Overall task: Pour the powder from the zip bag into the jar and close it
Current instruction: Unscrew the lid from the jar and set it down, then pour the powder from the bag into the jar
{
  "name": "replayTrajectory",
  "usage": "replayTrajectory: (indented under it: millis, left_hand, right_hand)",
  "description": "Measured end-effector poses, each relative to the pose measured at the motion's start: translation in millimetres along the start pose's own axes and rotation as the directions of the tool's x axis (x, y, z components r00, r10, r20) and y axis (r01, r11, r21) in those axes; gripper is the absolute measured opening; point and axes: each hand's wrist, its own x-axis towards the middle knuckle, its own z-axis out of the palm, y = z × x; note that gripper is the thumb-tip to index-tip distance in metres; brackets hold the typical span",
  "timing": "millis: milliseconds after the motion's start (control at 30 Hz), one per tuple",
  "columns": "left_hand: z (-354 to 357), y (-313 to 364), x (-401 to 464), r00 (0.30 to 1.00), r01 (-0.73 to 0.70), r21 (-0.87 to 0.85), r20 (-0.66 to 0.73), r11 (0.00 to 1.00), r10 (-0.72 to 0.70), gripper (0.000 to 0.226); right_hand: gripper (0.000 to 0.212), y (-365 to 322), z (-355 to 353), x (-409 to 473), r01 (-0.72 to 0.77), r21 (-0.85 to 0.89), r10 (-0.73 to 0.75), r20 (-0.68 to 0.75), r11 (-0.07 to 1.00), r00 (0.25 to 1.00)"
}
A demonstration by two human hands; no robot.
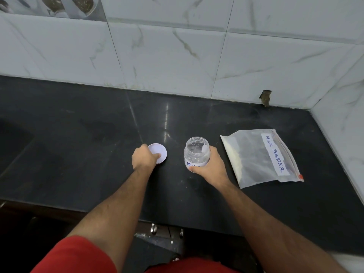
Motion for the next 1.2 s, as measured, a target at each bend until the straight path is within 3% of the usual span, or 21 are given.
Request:
replayTrajectory:
  millis: [100, 300, 433, 533, 700, 867, 1000, 1200]
  left_hand:
    - [5, -1, -4, 1.0, -0.031, 0.104, 0.004, 0.994, 0.03, 0.053]
    - [10, -3, -7, 1.0, -0.031, 0.101, 0.0, 0.994, 0.031, 0.056]
    - [8, 3, -21, 0.983, -0.107, 0.197, -0.126, 0.975, 0.134, 0.054]
    - [4, 24, -33, 0.933, -0.263, 0.136, -0.218, 0.955, 0.288, 0.045]
    - [-4, 88, -62, 0.804, -0.58, -0.133, -0.253, 0.803, 0.539, 0.035]
    - [7, 154, -102, 0.684, -0.73, -0.206, -0.22, 0.652, 0.696, 0.028]
    - [48, 190, -119, 0.671, -0.735, -0.204, -0.089, 0.646, 0.736, 0.025]
    - [116, 214, -141, 0.701, -0.679, -0.168, 0.142, 0.715, 0.699, 0.032]
  right_hand:
    - [0.079, 1, 0, -2, -0.012, 0.008, 0.012, 0.008, 1.0, 1.0]
    - [0.084, 3, -2, -3, -0.03, -0.012, 0.031, 0.04, 0.999, 0.999]
    - [0.117, 10, -5, -3, -0.029, -0.015, 0.03, 0.077, 0.999, 0.997]
    - [0.133, 12, -14, -7, -0.053, 0.029, 0.05, 0.088, 0.998, 0.995]
    - [0.094, 9, -46, -7, 0.009, 0.058, -0.002, -0.112, 0.998, 0.994]
    - [0.062, 11, -110, 7, -0.033, 0.02, 0.038, -0.335, 0.999, 0.941]
    - [0.049, 27, -159, 13, -0.103, 0.008, 0.097, -0.431, 0.995, 0.897]
    - [0.035, 75, -223, 26, -0.246, -0.135, 0.178, -0.383, 0.96, 0.906]
